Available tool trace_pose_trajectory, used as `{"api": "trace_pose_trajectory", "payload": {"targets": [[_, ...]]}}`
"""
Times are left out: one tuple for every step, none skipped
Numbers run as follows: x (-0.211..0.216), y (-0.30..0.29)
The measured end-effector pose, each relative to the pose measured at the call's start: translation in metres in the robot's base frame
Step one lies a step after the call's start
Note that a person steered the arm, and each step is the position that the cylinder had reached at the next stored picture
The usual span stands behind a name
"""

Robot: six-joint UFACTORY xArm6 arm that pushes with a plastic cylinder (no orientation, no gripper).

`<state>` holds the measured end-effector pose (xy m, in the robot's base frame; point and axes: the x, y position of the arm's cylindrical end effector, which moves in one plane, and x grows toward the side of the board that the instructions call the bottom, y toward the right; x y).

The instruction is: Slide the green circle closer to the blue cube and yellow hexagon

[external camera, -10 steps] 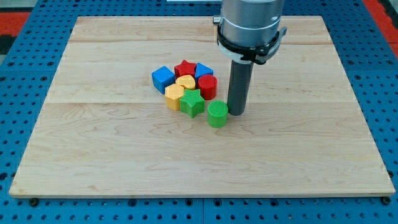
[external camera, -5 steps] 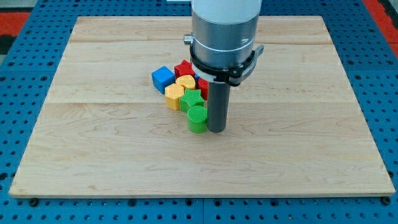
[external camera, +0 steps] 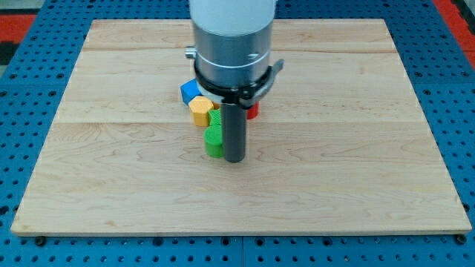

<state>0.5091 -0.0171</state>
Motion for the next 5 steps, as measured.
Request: {"api": "trace_pose_trajectory", "payload": {"targets": [[0.0,-0.021],[-0.01,-0.037],[-0.029,-0.052],[-0.033,-0.066],[-0.032,-0.089]]}}
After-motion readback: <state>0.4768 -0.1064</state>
